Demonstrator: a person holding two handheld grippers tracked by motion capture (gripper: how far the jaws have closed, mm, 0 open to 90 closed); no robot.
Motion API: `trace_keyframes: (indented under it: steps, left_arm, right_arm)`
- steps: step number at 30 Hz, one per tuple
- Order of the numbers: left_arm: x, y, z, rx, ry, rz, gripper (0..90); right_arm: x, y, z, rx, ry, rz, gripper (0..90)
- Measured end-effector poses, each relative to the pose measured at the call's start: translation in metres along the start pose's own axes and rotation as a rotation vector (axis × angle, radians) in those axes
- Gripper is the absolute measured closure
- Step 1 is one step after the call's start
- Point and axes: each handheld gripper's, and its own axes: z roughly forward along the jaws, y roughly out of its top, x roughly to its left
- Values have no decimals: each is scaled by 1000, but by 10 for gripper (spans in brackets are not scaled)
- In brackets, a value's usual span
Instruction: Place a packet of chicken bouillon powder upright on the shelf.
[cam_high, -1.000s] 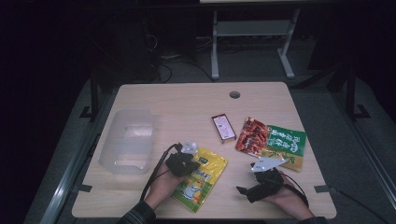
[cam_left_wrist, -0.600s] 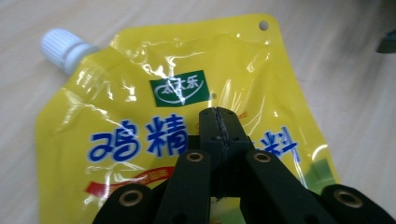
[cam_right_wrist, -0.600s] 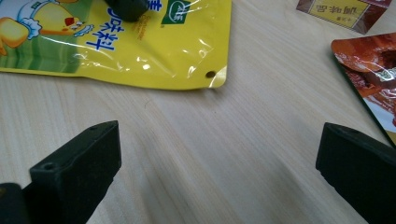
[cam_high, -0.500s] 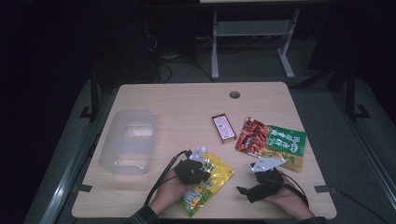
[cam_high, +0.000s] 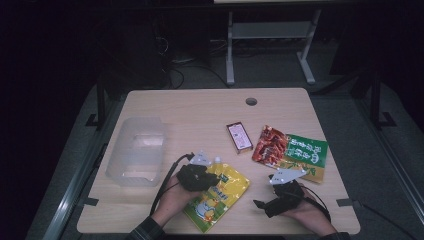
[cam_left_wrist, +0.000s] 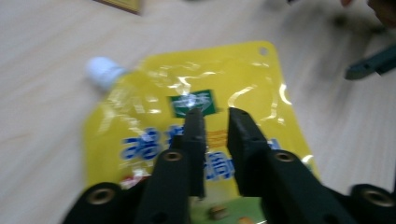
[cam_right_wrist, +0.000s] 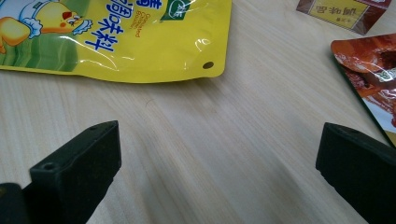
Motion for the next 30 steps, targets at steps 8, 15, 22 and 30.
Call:
trace_keyframes:
  steps: [8, 15, 22, 30]
  left_arm:
    - [19, -7, -1, -2, 57, -62, 360]
    - [20, -12, 12, 35, 108, -52, 179]
    - [22, -15, 23, 79, 108, -60, 160]
    - [20, -16, 23, 72, 100, -41, 228]
  right_arm:
    - [0, 0, 0, 5, 0, 0, 0]
    - [0, 0, 0, 6, 1, -2, 0]
    - [1, 0, 1, 10, 2, -1, 0]
    - [0, 0, 1, 8, 0, -2, 0]
